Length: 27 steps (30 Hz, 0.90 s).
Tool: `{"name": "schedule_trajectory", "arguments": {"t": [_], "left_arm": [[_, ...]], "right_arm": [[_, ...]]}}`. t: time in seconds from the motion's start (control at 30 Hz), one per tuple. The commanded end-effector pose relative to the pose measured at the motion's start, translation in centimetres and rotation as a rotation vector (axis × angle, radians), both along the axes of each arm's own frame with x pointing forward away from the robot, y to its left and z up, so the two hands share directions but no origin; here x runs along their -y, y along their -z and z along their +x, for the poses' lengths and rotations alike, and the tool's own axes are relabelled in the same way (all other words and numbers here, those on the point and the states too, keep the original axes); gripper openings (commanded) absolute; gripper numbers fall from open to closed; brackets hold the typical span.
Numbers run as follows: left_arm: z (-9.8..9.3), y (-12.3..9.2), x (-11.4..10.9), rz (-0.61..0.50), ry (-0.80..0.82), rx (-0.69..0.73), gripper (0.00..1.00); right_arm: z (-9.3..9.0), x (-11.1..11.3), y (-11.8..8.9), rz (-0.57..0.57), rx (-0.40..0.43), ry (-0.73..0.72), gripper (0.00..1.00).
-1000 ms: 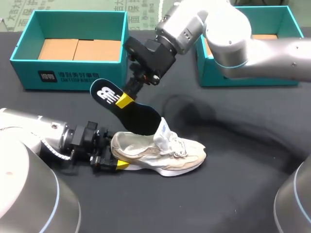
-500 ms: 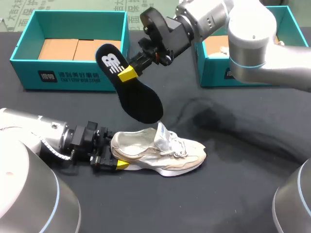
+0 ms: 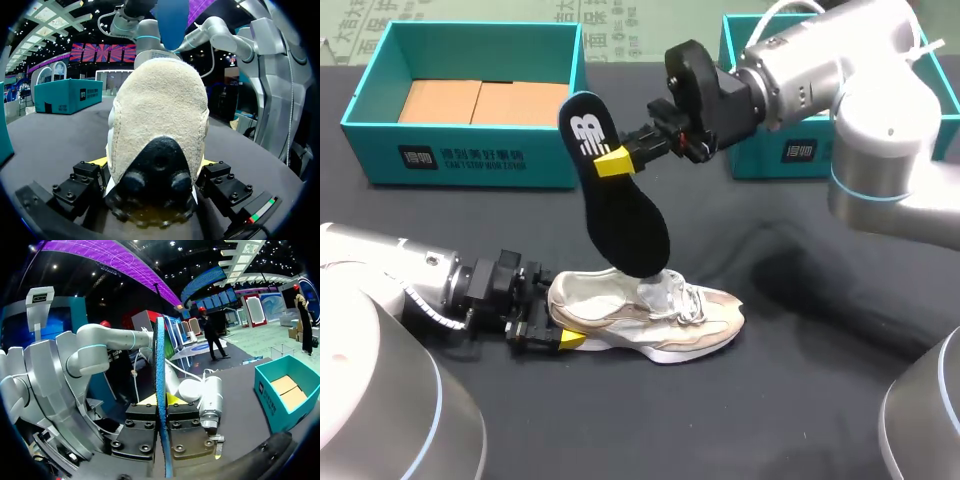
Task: Take the shoe out of the shoebox, open the shoe tongue, remove and reinsert the insole, then place the shoe into the shoebox
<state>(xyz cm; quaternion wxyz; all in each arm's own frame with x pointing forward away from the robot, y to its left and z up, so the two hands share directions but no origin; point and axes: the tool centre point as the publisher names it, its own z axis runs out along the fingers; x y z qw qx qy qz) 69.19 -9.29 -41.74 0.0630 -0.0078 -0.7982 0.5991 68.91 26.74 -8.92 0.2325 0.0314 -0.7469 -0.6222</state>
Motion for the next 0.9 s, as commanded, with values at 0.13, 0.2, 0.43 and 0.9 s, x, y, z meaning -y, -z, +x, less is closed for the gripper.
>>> {"name": "schedule_trajectory", "arguments": {"t": [0.13,0.2,0.43,0.9], "left_arm": [[0.0,0.1,0.0,0.001,-0.001,0.0,0.0],[0.0,0.1,0.0,0.001,-0.001,0.0,0.0],[0.0,0.1,0.0,0.001,-0.001,0.0,0.0],[0.0,0.1,0.0,0.001,-0.001,0.0,0.0]], "right_arm": [[-1.7,6.0,-2.1,0.01,-0.047,0.184,0.0],[-1.8,7.5,-2.6,0.062,-0.066,0.185,0.0],[-1.8,7.5,-2.6,0.062,-0.066,0.185,0.0],[-1.8,7.5,-2.6,0.062,-0.066,0.185,0.0]]}}
